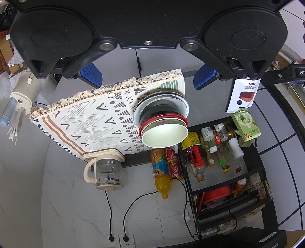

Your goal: Organize plates and bowls

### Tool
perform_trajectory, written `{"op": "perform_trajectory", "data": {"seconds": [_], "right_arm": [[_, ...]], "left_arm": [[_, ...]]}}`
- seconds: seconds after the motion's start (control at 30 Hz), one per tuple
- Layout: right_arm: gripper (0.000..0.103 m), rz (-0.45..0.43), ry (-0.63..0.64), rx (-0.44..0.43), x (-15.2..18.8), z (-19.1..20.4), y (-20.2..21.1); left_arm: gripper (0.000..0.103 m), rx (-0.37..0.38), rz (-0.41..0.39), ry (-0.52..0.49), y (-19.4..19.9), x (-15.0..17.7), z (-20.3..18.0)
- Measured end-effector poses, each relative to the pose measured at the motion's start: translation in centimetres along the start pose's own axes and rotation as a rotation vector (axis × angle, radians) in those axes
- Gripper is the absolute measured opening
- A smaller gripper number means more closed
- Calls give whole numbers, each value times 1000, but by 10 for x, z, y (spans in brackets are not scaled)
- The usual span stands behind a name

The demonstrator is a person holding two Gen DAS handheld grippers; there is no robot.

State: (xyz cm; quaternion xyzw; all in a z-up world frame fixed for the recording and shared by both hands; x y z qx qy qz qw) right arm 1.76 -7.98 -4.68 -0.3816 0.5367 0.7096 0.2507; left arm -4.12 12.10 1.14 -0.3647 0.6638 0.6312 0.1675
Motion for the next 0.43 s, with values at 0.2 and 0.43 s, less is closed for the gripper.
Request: {"op": "perform_trajectory", "data": {"seconds": [0.2,0.43], "right_arm": [[103,2,-1,8,-4,-3,-6],[103,18,-1,10,-11,-6,-22]], "left_arm": [[103,2,6,5,-7,-3,-1],[103,5,28,7,-25,-10,-1]]}}
Point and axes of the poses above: each gripper's, at about its wrist camera, not at the fingertips, and y roughly against the way its jaws point, z to its left, x to its underside, the point moved 5 cm from there along -y, roughly the way its jaws point
